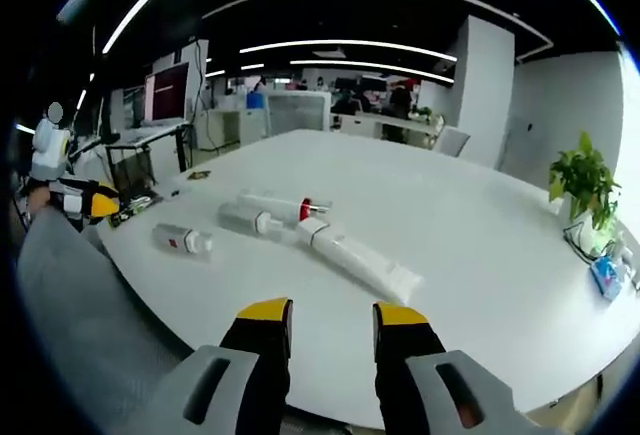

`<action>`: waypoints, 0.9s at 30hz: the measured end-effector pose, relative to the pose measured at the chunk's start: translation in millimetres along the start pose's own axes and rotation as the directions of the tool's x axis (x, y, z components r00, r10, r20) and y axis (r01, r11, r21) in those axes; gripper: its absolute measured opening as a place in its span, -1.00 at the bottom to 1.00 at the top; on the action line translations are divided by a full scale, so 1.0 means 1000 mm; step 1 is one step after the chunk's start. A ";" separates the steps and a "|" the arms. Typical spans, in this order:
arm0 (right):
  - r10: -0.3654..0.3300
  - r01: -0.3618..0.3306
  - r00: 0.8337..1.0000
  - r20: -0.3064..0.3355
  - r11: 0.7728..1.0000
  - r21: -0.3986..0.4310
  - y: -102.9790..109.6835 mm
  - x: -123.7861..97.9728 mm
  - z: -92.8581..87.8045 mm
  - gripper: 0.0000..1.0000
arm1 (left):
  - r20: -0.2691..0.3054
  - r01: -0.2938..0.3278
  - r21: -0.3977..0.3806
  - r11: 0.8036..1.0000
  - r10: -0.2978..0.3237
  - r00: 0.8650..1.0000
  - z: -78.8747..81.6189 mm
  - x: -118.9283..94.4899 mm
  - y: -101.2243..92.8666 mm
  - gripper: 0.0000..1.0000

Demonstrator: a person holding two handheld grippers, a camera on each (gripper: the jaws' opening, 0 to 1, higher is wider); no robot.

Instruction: Arrange the skincare products in the storage area until every visible bottle or jar stands upright without overlapping.

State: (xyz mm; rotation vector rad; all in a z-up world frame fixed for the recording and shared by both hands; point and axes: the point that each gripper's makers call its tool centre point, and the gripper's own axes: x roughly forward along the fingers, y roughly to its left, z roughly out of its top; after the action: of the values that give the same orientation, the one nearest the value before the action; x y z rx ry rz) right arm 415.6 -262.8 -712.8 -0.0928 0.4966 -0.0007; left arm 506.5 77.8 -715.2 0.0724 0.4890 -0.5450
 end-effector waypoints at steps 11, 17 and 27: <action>0.184 -0.182 0.980 0.080 0.983 -0.027 0.022 0.002 0.013 -0.25 | 0.010 0.006 -0.033 0.999 -0.005 1.000 0.001 0.000 0.001 -0.20; 0.227 -0.222 0.972 0.061 0.973 -0.069 0.009 0.013 0.017 -0.19 | 0.020 0.011 -0.018 1.000 -0.010 1.000 0.003 -0.001 -0.002 -0.19; 0.183 -0.181 0.981 0.060 0.983 -0.036 -0.034 0.040 0.028 -0.15 | 0.021 0.006 -0.015 1.000 -0.006 1.000 0.003 -0.001 -0.003 -0.19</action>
State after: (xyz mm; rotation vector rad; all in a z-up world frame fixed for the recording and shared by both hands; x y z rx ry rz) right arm 464.8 -294.8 -704.5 -0.0767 0.4407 0.1887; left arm 505.9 75.5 -711.7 0.0505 0.4729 -0.5474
